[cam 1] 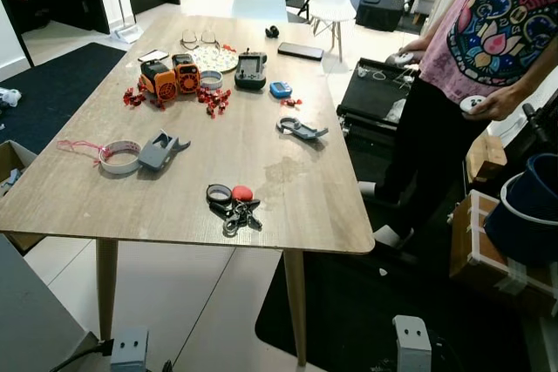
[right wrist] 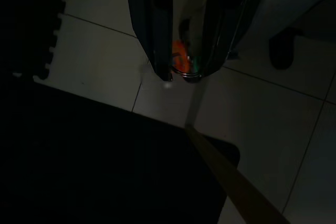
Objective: Hang keys on a hook
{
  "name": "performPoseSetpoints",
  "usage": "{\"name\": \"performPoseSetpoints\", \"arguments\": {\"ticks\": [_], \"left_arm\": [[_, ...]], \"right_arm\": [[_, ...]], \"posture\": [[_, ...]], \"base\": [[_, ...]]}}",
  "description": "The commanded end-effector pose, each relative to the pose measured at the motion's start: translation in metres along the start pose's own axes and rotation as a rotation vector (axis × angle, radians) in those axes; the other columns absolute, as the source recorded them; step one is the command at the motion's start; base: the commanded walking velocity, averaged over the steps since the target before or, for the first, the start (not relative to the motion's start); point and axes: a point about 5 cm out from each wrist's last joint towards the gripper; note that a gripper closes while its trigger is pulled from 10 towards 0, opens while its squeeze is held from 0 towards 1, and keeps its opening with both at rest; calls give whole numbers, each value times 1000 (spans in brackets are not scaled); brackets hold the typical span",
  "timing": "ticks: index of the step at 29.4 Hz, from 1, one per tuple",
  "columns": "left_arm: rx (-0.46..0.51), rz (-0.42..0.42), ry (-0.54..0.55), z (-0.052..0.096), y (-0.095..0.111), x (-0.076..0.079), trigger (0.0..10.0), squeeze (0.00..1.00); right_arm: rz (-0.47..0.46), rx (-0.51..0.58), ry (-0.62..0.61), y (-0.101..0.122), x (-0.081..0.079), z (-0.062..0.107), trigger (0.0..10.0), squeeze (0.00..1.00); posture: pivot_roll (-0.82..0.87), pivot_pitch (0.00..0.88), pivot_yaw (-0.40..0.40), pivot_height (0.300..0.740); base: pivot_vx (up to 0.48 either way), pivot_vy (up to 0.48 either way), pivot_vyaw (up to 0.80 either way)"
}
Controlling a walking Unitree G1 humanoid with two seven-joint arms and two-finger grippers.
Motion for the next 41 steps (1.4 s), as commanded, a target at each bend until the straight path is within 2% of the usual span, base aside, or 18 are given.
{"name": "performPoseSetpoints", "arguments": {"ticks": [1, 3, 11, 32, 41], "left_arm": [[-16, 1, -14, 0, -4, 5, 10000, 0], [-12, -34, -22, -2, 0, 7, 10000, 0], [1, -25, -52, -4, 2, 13, 10000, 0], [23, -25, -55, -1, -1, 15, 10000, 0], [60, -34, -79, -4, 7, 21, 10000, 0]], "right_arm": [[4, -9, -3, -3, 0, 1, 10000, 0], [-10, 21, 8, 1, -4, 0, 10000, 0], [18, 16, 41, 4, -11, -2, 10000, 0], [89, 5, 93, 0, -20, -1, 10000, 0], [98, 14, 103, 3, -24, -3, 10000, 0]], "posture": [[35, 41, -51, 740], [32, 43, -46, 740], [43, 44, -56, 740], [60, 48, -74, 740], [66, 34, -45, 740]], "base": [[0, 0, 0], [0, 0, 0], [0, 0, 0], [0, 0, 0], [0, 0, 0]]}}
Point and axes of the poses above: a point about 5 cm out from each wrist's last joint towards the gripper, its own z axis pointing back from the gripper into the wrist, its own y axis along the axis of the wrist's last joint, x = y × z, and after that the axes turned 11 degrees about z, right-handed
